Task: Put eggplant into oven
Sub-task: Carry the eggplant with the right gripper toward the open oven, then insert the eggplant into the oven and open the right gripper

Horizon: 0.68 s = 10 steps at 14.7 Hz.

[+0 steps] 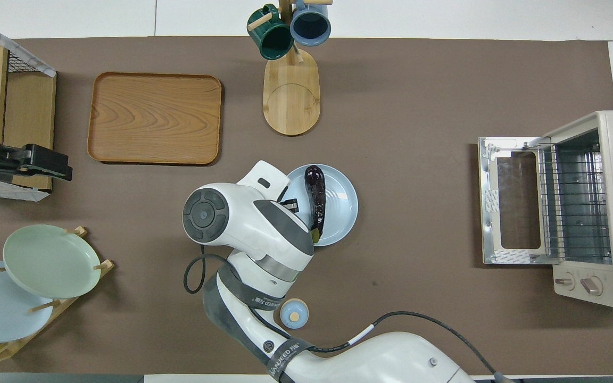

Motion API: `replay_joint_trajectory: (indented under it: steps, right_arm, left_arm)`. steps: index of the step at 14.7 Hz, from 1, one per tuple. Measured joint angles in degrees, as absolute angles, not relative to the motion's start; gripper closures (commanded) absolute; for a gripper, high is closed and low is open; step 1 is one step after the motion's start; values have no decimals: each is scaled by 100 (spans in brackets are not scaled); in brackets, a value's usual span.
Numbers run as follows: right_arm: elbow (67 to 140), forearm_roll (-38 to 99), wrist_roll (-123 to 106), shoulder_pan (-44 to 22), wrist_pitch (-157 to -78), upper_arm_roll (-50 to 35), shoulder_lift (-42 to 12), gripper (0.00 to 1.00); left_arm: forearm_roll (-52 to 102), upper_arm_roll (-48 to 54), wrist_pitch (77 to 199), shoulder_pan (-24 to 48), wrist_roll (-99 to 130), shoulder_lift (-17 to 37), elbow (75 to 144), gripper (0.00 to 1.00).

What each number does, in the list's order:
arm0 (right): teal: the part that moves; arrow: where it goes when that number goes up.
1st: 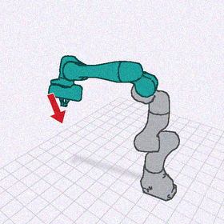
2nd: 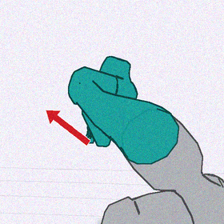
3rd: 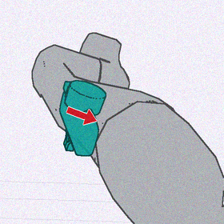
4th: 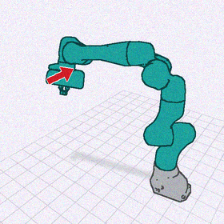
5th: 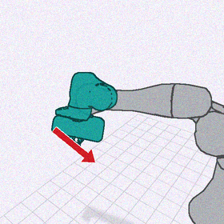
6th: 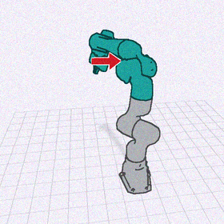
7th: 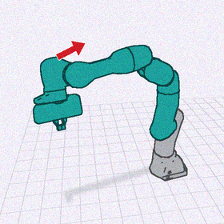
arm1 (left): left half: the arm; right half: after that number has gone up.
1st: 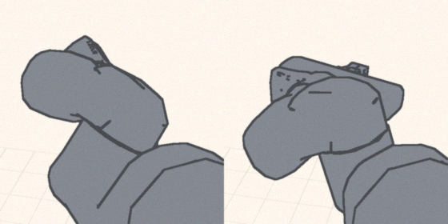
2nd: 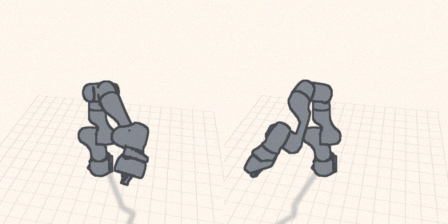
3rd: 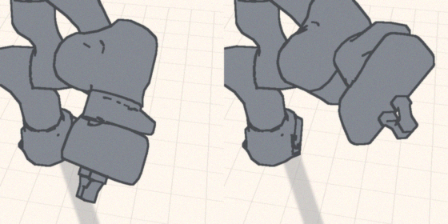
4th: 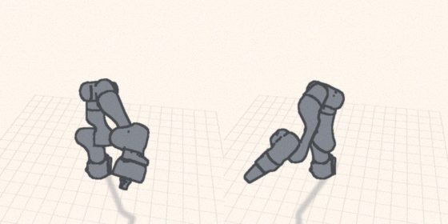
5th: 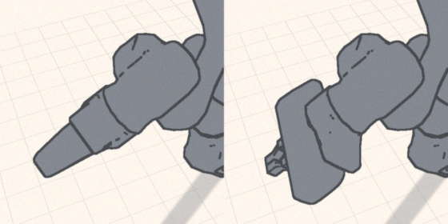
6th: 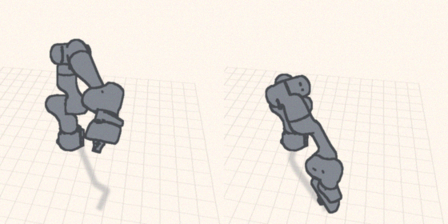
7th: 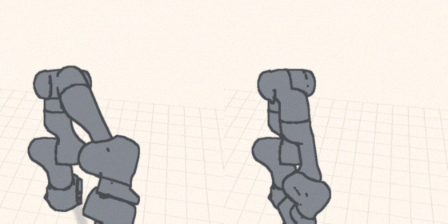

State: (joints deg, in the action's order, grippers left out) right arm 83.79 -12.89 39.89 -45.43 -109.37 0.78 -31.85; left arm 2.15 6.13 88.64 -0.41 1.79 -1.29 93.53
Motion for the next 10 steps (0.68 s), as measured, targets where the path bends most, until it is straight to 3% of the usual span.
replay_joint_trajectory:
  steps: [4,10]
  right_arm:
    - [8723,-1377,3240,-3883,-10266,133,-2541,100]
    - [11628,-1383,1262,-1883,-11197,137,-194,100]
  left_arm:
    - [213,625,8527,-34,177,-56,9010,0]
    - [197,621,8528,-35,178,13,9020,0]
